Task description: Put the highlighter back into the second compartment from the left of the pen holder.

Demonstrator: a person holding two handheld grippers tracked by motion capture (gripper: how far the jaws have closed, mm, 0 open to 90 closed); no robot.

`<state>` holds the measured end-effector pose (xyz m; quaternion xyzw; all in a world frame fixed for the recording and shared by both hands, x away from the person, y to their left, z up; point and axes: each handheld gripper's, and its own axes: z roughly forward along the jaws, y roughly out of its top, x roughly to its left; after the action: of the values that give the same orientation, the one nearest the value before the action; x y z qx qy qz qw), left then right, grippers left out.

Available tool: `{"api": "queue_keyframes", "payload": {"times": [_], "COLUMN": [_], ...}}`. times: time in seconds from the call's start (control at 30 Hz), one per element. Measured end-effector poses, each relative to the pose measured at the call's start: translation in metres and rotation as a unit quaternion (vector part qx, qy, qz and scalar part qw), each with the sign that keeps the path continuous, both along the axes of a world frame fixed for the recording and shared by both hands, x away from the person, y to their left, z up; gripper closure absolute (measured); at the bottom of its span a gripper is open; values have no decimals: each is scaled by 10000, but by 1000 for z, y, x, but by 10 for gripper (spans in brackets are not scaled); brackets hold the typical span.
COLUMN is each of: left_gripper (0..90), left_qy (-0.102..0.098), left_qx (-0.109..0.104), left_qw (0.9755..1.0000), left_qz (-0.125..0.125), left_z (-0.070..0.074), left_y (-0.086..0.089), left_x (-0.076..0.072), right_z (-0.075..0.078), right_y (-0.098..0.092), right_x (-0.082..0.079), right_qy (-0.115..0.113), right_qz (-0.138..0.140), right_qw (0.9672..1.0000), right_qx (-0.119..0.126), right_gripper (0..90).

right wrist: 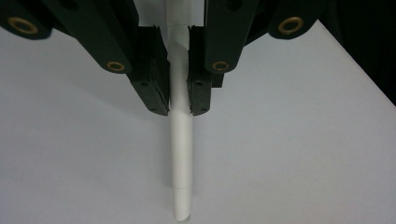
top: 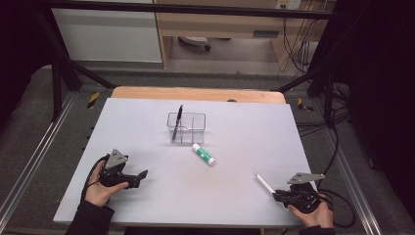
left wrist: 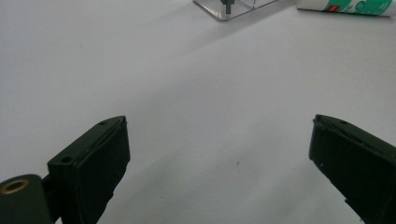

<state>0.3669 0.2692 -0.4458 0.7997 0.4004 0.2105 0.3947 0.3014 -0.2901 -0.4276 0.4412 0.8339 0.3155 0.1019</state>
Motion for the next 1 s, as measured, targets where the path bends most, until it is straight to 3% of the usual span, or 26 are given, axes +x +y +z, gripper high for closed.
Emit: {"api": "queue_keyframes", "payload": {"times": [0.3, 0.63, 0.87, 1.0], "left_gripper": [47, 40, 58, 59], "left_qy": [12, -152, -277, -385], "left_qx": [27, 263, 420, 605], "left_qw": [9998, 9983, 9956, 9926], "left_qz": [-183, -497, -787, -983], "left_z": [0, 4, 8, 11], "left_y": [-5, -19, -34, -42], "left_x": [-1, -4, -6, -8], "right_z": [24, 38, 42, 43], "right_y": [21, 59, 81, 92], "right_x": [20, 45, 59, 65], "right_qy": [-205, -356, -383, -333], "right_qz": [387, 1026, 1389, 1630], "right_qw": [9990, 9940, 9894, 9859], "right_qx": [59, 148, 159, 159], "right_gripper": [792, 792, 792, 792]}}
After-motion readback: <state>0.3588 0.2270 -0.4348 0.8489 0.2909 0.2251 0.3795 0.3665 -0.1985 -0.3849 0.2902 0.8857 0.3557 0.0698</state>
